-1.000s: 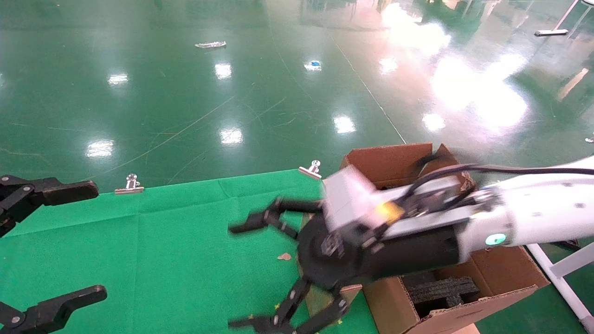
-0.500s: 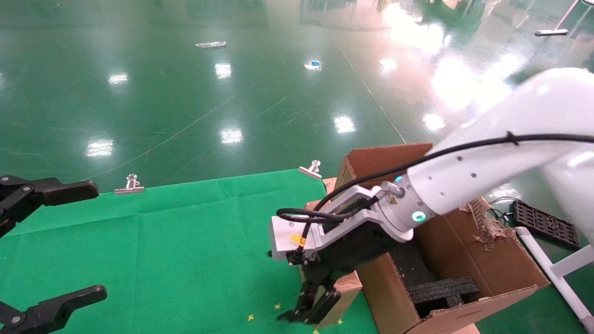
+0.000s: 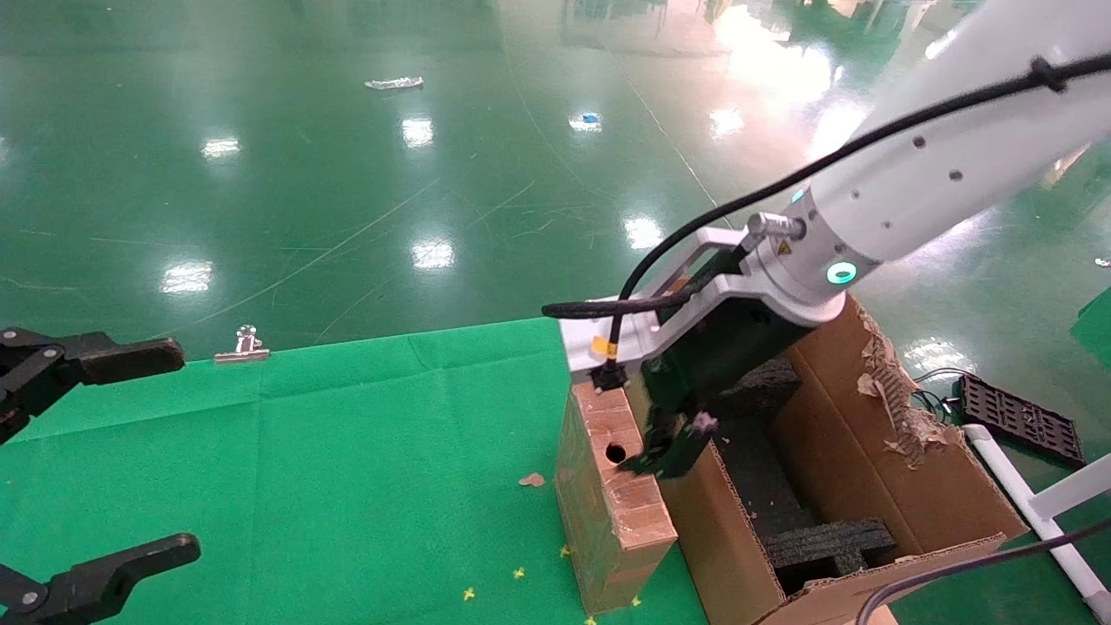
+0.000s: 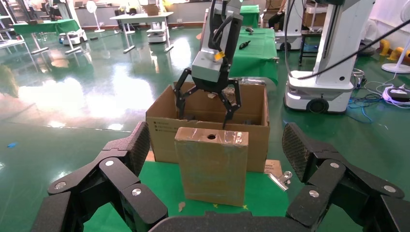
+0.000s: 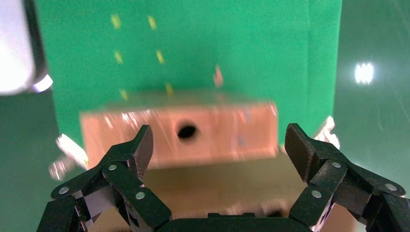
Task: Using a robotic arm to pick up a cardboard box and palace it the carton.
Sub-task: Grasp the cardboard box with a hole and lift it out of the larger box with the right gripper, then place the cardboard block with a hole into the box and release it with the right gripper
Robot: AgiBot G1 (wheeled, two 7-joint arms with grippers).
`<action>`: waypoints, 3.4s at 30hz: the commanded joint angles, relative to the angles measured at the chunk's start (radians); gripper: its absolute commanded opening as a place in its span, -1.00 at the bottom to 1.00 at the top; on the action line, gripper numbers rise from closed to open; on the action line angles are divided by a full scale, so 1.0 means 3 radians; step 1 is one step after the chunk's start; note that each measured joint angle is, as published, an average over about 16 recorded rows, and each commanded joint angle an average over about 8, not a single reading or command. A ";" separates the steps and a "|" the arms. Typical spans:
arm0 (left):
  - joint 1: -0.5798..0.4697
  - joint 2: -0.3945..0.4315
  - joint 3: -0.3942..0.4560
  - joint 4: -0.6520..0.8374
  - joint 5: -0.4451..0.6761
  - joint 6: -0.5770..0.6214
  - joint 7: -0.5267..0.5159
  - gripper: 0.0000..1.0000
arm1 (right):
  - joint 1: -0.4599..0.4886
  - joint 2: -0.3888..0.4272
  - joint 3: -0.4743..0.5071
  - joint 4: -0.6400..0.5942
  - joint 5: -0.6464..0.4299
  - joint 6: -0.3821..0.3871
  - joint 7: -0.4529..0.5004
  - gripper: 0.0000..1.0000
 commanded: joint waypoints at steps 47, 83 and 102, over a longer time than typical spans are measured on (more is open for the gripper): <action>-0.0002 -0.0005 0.0011 0.0000 -0.0008 -0.0005 0.0006 1.00 | 0.0161 -0.0245 -0.1165 -0.0970 0.0679 0.0347 0.2337 0.93; -0.0004 -0.0008 0.0019 0.0000 -0.0013 -0.0008 0.0010 -1.00 | 0.0136 -0.0144 -0.1257 -0.0589 0.0396 0.0522 0.2493 -1.00; -0.0005 -0.0010 0.0023 0.0000 -0.0016 -0.0010 0.0012 -1.00 | 0.0759 0.0654 -0.0617 -0.0803 0.0748 0.0930 0.1673 -1.00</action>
